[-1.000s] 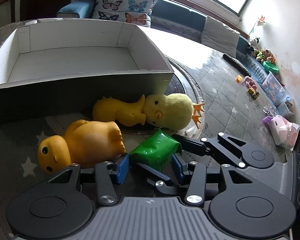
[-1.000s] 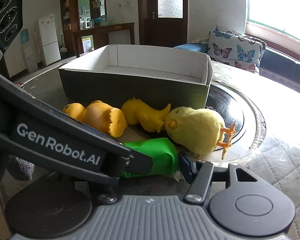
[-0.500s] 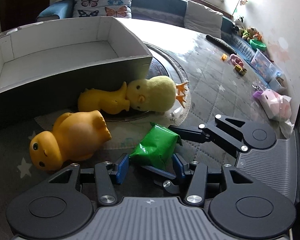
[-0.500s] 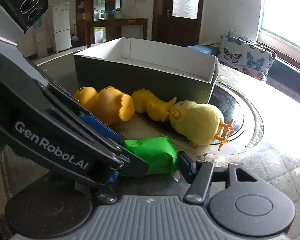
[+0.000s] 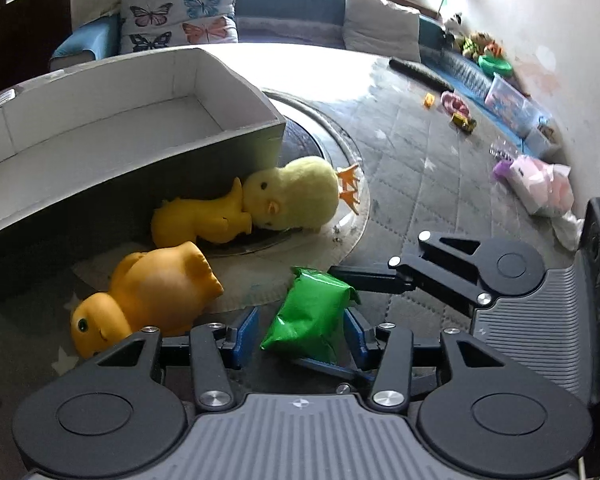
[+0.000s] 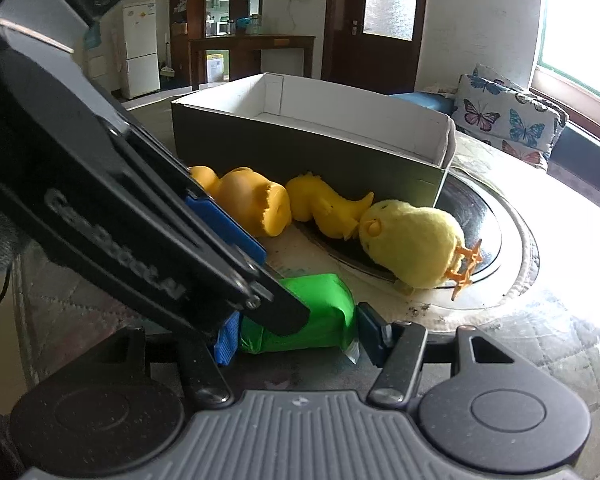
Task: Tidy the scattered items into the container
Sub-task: 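Close the left tool on the green squeeze toy and lift it, then carry the green toy with the left tool over the box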
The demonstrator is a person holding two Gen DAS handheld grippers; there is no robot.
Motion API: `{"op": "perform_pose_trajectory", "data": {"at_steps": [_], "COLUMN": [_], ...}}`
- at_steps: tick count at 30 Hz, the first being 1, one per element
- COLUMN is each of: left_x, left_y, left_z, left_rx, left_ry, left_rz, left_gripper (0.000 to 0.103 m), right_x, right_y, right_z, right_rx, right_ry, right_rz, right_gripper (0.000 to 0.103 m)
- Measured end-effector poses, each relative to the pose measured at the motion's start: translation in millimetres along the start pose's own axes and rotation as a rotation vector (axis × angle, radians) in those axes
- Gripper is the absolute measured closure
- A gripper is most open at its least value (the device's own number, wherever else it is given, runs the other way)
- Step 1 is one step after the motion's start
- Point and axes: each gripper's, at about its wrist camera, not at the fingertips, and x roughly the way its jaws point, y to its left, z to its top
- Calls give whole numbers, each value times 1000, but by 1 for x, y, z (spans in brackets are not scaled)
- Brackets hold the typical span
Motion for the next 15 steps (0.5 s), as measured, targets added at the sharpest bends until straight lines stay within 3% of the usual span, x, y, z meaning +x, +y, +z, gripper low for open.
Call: {"op": "perform_pose_trajectory", "data": {"at_steps": [8, 15], "left_x": [6, -13], "left_y": [8, 12], "left_z": [1, 13], "left_rx": [-43, -32], "left_ry": [16, -32], "left_rz": [-28, -38], "left_gripper": [56, 59], "right_x": [1, -8], "right_y": [1, 1], "right_z": [1, 14], "right_rx": [10, -5], "right_ry": [-4, -56], "right_rz": [-6, -27], "right_gripper": [42, 42]}}
